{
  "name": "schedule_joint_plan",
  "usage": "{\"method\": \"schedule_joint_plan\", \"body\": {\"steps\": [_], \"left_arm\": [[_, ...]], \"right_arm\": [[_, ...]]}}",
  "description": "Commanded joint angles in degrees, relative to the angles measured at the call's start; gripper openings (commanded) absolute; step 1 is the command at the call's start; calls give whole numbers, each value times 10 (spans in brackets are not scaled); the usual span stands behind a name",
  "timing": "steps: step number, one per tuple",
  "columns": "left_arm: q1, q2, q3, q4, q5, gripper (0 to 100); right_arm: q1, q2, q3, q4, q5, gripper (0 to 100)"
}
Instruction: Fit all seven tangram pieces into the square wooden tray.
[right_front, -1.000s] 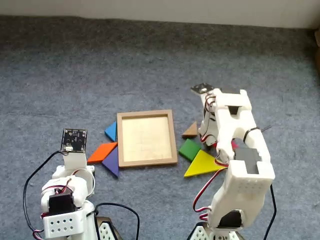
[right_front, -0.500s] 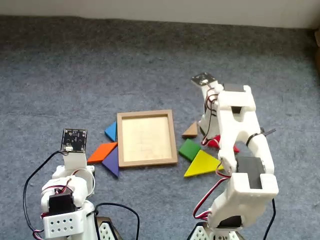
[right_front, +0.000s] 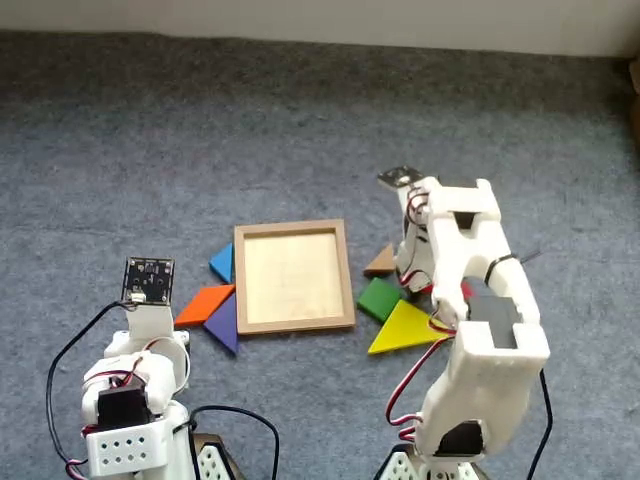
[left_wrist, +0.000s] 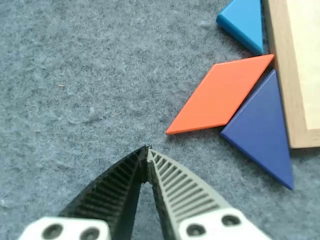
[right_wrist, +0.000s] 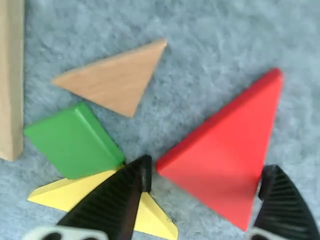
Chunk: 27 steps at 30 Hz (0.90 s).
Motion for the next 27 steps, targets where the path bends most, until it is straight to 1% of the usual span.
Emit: {"method": "schedule_joint_plan", "body": {"steps": [1,4,9,13,16,21,27], "left_arm": [[-5,-27,12,3,-5,8],[-5,-27,12,3,-5,8],[-5,-27,12,3,-5,8],[-5,-27,12,3,-5,8],[-5,-27,12,3,-5,8],[-5,-27,12,3,-5,8],[-5,-27,12,3,-5,8]], "right_arm": [[-6,4,-3,-14,4,328],[-2,7,-2,-26,4,314],[9,4,-3,-25,7,203],[9,-2,-4,-21,8,154],[9,-45,-1,-20,8,146],[4,-160,3,-20,7,146],[-28,-233,13,17,4,146]]}}
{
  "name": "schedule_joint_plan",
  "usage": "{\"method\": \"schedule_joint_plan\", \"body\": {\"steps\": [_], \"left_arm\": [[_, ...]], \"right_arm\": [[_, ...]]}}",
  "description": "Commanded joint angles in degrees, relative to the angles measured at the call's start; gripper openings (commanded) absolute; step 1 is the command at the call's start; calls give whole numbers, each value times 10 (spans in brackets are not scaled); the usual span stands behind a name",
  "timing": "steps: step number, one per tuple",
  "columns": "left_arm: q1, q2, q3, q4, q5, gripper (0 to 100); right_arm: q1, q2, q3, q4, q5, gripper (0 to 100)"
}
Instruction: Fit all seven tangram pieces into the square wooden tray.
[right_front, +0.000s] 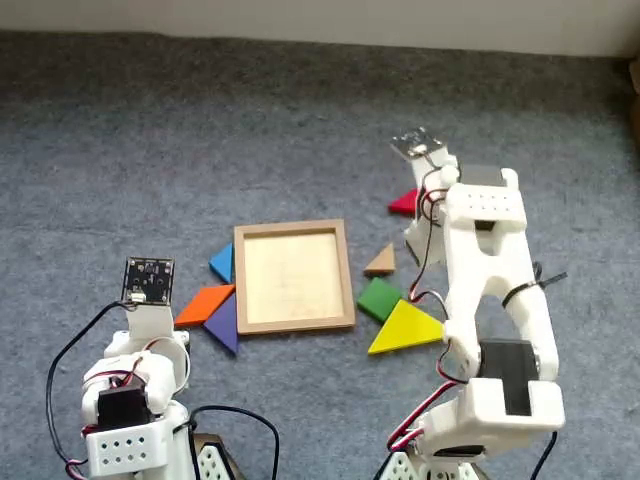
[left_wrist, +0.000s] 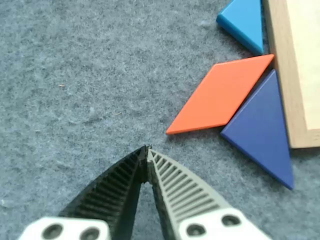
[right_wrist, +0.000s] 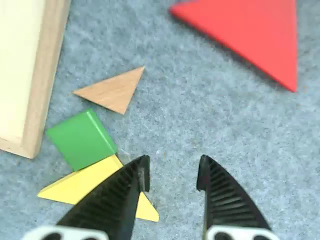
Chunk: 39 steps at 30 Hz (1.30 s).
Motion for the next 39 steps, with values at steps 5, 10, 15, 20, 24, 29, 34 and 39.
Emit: {"method": "schedule_joint_plan", "body": {"steps": [5,10,15,20,24,29,34,39], "left_arm": [[-5,-27,12,3,-5,8],[-5,-27,12,3,-5,8],[-5,-27,12,3,-5,8],[-5,-27,12,3,-5,8],[-5,-27,12,3,-5,8],[-5,-27,12,3,-5,8],[-5,-27,12,3,-5,8],[-5,-27,12,3,-5,8]], "right_arm": [[-51,-59,-1,16,-41,146],[-49,-58,-2,-29,-87,149],[-47,-58,-2,-142,-142,149],[-29,-58,2,-287,-163,148],[-14,-13,13,-362,-173,146],[-9,109,-22,-415,-173,146],[0,224,-124,-420,-174,146],[15,282,-198,-419,-174,146]]}}
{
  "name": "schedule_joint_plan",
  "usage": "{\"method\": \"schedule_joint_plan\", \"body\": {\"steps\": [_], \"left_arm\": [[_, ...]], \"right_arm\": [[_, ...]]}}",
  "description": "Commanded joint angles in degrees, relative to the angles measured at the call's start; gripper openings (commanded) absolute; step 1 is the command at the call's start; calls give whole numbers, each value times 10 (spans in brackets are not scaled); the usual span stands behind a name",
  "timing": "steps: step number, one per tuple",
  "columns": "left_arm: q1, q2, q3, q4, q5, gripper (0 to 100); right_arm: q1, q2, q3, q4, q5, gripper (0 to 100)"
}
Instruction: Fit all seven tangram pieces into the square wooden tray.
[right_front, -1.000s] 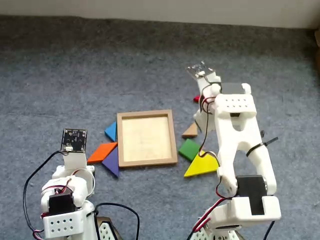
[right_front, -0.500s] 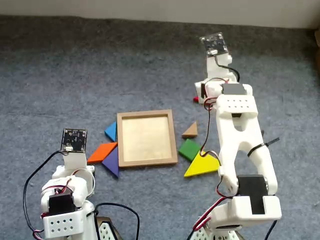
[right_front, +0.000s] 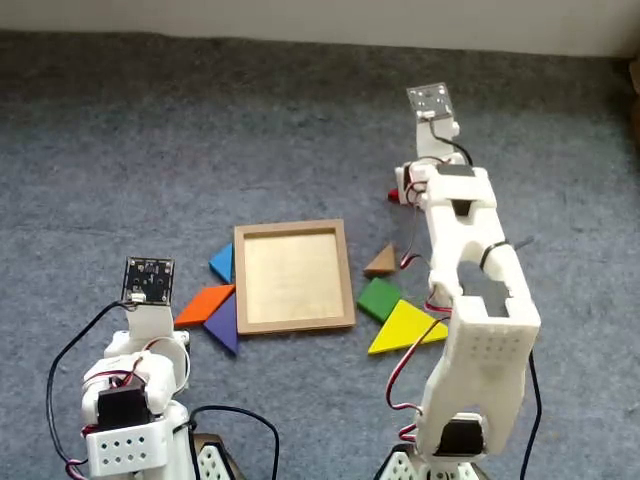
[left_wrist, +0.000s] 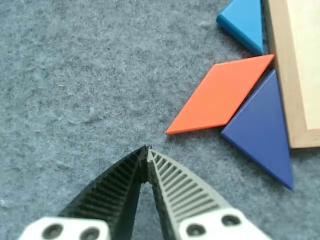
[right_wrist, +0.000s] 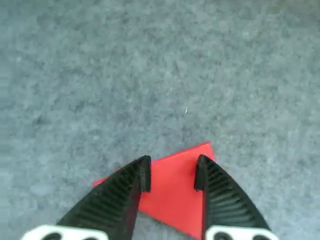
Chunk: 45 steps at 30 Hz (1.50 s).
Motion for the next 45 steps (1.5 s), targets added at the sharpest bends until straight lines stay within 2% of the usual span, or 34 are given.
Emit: {"method": "schedule_joint_plan", "body": {"steps": [1,19,31,38,42,45], "left_arm": [[-5,-27,12,3,-5,8],[-5,-27,12,3,-5,8],[-5,-27,12,3,-5,8],[-5,-27,12,3,-5,8],[-5,-27,12,3,-5,8],[-5,-27,12,3,-5,8]], "right_arm": [[16,7,-64,-8,-5,146],[12,17,-55,0,-5,146],[10,10,-43,244,0,146],[6,-55,-43,396,149,146],[7,-93,-38,436,223,146],[7,-115,-37,458,305,146]]}}
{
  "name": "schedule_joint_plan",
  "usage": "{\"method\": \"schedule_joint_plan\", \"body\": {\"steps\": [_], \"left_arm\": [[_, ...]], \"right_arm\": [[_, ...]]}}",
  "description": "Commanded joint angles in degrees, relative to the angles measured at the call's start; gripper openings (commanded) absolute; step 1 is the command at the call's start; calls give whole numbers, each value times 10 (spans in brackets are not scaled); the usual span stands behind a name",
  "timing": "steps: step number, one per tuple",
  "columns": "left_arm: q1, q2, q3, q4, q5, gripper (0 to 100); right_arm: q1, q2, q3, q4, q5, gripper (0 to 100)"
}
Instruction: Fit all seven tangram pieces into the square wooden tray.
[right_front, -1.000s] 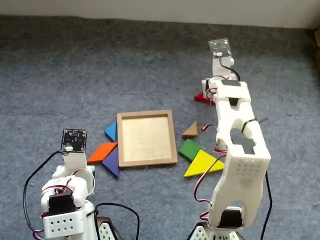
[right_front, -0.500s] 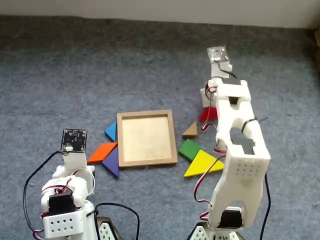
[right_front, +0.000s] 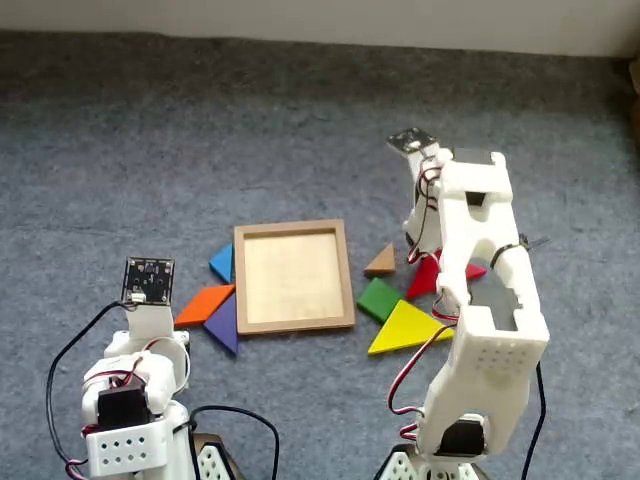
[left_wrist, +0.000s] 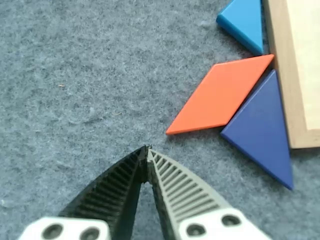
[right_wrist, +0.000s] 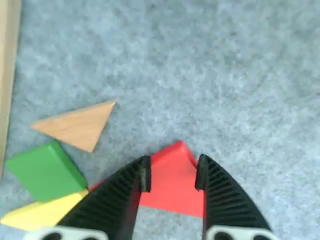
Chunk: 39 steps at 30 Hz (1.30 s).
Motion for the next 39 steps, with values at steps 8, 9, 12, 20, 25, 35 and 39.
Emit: {"method": "schedule_joint_plan", "body": {"steps": [8,9,12,20,25,35,39], "left_arm": [[-5,-27,12,3,-5,8],[-5,-27,12,3,-5,8],[-5,-27,12,3,-5,8],[-5,-27,12,3,-5,8],[-5,-27,12,3,-5,8],[-5,-27,12,3,-5,8],[-5,-27,12,3,-5,8]], "right_arm": [[5,-153,-5,110,111,146],[11,-166,-5,116,95,145],[47,-184,-4,134,38,145],[121,-134,69,108,-6,78],[146,-77,93,9,-7,17],[152,38,22,-124,-7,17],[139,68,-47,-132,-42,17]]}}
